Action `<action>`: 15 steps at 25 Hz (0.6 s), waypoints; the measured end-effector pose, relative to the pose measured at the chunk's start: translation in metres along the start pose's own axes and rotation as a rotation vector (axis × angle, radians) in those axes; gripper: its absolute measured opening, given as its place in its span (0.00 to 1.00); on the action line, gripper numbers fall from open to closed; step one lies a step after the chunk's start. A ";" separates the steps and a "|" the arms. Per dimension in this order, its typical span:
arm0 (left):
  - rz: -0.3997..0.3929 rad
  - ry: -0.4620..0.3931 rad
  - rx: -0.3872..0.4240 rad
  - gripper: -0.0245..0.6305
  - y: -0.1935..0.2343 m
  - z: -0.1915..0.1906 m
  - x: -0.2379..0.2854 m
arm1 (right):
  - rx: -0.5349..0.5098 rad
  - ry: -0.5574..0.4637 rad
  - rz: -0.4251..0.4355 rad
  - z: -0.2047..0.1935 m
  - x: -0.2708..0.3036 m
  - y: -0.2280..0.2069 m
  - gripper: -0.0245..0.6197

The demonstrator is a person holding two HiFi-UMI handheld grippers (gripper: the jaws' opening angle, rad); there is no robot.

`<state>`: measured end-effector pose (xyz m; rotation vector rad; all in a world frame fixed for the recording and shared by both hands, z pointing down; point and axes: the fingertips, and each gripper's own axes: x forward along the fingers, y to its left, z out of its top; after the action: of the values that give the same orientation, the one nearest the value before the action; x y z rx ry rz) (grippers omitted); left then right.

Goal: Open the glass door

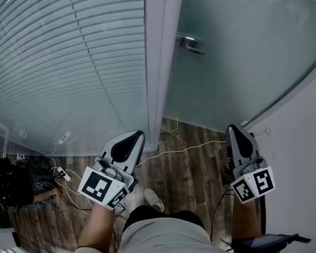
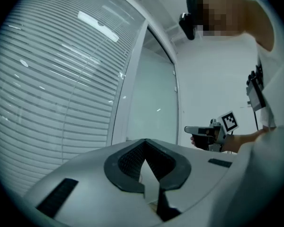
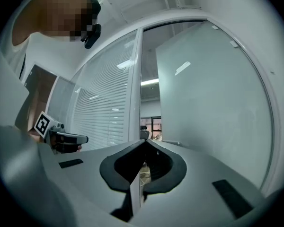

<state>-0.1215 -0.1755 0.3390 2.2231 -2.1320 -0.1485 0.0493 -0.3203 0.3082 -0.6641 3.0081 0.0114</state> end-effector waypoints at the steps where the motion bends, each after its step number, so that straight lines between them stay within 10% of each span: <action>1: -0.004 0.000 -0.002 0.04 -0.004 0.000 -0.003 | 0.001 -0.001 -0.008 0.000 -0.009 0.001 0.04; 15: -0.018 0.007 -0.012 0.04 -0.138 -0.009 -0.107 | 0.041 -0.020 -0.074 0.004 -0.211 0.041 0.04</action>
<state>0.0125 -0.0633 0.3363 2.2331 -2.1023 -0.1541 0.2233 -0.1948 0.3170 -0.7659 2.9543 -0.0472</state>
